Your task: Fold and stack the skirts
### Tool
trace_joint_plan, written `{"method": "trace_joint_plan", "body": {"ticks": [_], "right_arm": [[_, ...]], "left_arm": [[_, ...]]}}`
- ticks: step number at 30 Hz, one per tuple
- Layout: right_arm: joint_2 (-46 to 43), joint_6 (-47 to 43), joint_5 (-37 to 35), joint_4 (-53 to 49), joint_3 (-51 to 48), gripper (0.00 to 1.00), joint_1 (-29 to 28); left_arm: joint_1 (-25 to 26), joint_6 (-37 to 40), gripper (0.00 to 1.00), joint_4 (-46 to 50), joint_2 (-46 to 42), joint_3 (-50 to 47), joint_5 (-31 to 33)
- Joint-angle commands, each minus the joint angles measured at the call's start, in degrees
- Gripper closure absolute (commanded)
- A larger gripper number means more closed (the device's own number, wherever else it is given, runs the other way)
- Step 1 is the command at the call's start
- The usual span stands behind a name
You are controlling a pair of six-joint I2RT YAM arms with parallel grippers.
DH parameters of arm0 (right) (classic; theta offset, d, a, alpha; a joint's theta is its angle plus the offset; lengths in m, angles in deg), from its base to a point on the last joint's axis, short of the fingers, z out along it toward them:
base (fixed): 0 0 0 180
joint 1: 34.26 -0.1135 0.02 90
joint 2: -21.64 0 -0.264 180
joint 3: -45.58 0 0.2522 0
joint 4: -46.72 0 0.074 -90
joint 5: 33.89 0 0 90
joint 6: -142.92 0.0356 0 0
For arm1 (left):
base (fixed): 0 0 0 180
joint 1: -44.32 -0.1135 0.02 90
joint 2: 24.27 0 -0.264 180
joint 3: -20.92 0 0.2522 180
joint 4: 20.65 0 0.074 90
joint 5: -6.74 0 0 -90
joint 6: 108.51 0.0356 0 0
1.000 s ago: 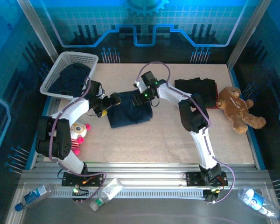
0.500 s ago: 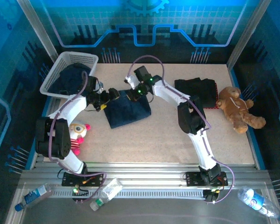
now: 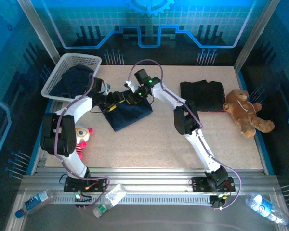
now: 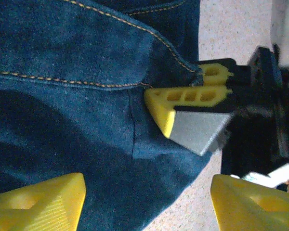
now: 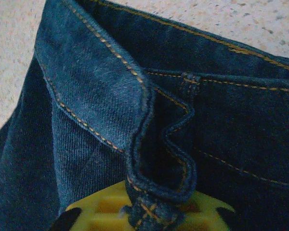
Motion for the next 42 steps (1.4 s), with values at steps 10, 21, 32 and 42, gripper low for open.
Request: {"method": "trace_joint_plan", "body": {"ticks": [10,21,32,42], "right_arm": [[-14.97,16.90,-10.38,4.52,-21.38,0.54,2.94],[-25.27,29.12,-0.94,11.96,-45.12,0.86,2.30],[-36.78,38.82,-7.52,23.43,-56.71,0.61,2.97],[-22.83,21.13,-2.03,18.39,-38.64,0.44,4.08]], "left_arm": [[-1.46,-6.89,0.32,0.15,7.66,-2.47,11.74],[-1.40,-1.79,0.31,4.41,11.08,4.18,10.39],[-1.29,-2.05,0.18,3.37,-5.56,0.10,3.90],[-1.46,-8.40,0.01,1.66,-12.47,-5.63,5.64]]}}
